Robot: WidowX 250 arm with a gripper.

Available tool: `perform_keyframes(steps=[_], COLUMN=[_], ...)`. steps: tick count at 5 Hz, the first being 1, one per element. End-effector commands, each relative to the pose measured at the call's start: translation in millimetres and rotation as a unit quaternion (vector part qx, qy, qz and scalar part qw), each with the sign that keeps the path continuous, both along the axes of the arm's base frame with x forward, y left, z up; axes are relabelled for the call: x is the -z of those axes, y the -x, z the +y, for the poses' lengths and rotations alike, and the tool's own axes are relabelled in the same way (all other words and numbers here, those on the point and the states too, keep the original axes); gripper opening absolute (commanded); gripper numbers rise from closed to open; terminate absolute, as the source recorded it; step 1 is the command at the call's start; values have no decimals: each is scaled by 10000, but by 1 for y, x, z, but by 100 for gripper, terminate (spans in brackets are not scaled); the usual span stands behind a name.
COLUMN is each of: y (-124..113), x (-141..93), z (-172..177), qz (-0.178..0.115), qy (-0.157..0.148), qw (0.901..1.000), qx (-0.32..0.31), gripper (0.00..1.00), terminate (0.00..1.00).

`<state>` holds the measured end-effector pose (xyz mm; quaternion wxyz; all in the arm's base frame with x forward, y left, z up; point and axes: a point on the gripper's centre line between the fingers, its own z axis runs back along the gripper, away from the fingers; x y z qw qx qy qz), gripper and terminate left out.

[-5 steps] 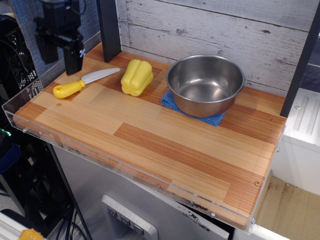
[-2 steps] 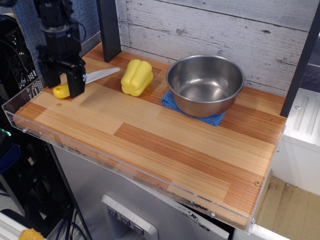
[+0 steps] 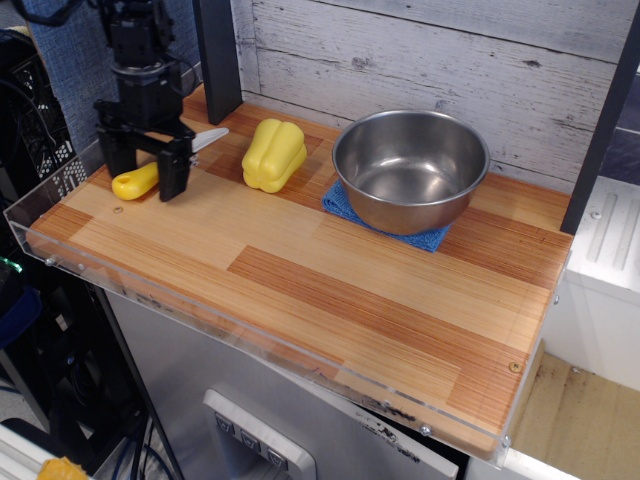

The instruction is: Move the knife to the bottom right corner of the table.

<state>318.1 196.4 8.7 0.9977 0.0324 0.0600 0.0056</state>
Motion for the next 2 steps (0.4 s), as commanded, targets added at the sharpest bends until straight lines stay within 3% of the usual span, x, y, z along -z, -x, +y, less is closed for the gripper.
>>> perform_keyframes(steps=[1,2], y=[-7,-5], x=[-9,-14], z=[-13,-14], qz=[-122,-164], qy=[-153,-184], qw=[9997,9997], qx=[126,70], gripper=[0,0], terminate=[0,0])
